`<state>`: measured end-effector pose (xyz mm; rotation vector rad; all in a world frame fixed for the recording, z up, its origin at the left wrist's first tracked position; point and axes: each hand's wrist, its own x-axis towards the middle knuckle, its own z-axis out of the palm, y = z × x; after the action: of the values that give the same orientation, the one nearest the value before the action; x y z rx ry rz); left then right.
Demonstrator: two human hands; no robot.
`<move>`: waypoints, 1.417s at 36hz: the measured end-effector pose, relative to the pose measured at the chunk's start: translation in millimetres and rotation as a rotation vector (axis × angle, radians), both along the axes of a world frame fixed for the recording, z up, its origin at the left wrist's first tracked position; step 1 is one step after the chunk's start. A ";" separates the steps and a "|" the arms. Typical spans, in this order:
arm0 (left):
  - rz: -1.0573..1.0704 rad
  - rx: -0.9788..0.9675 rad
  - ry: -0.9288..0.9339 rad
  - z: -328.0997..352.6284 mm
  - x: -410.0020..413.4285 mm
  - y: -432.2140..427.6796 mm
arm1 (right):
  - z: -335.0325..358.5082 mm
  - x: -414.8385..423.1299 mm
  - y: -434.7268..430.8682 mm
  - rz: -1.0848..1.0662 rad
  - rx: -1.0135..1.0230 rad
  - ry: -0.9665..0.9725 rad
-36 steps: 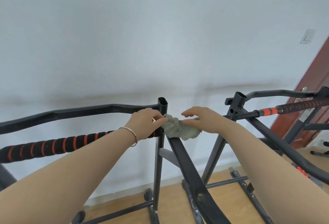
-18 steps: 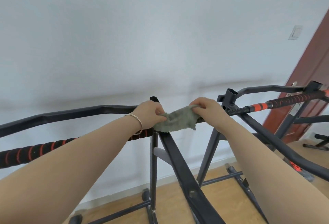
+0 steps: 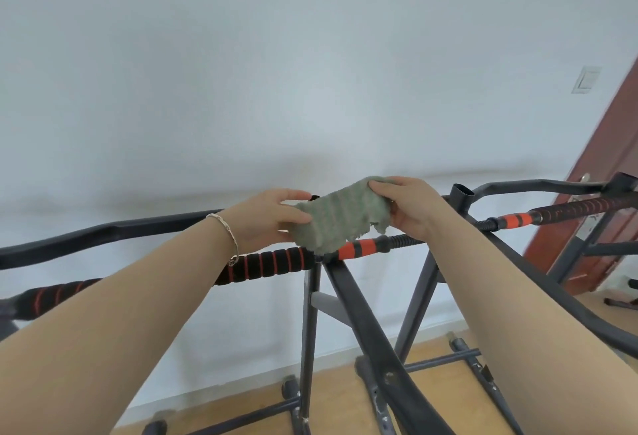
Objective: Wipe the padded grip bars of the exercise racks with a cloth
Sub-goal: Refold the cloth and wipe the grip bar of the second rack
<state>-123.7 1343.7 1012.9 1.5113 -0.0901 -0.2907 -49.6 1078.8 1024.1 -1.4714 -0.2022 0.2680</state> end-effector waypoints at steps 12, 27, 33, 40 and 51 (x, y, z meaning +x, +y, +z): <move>0.210 0.487 -0.148 -1.2 -21.3 25.4 | -8.6 -17.7 18.0 0.098 -0.193 0.008; 0.323 0.541 -0.363 -2.0 -1.1 32.5 | -32.5 -52.6 17.9 0.421 -0.690 0.020; 0.325 0.944 -0.308 5.5 15.2 17.1 | -38.7 -43.9 14.1 0.220 -0.972 -0.194; 0.176 1.653 -0.565 -57.0 6.5 -31.4 | -60.2 -0.8 26.7 -0.091 -1.251 -0.725; -0.132 1.511 -0.390 -64.7 30.4 -20.0 | -78.0 37.2 45.9 0.313 -1.657 -0.908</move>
<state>-93.3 1323.7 948.2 3.0639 -0.3270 -0.1345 -12.4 1124.7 946.1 -3.1512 -1.1411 -0.0892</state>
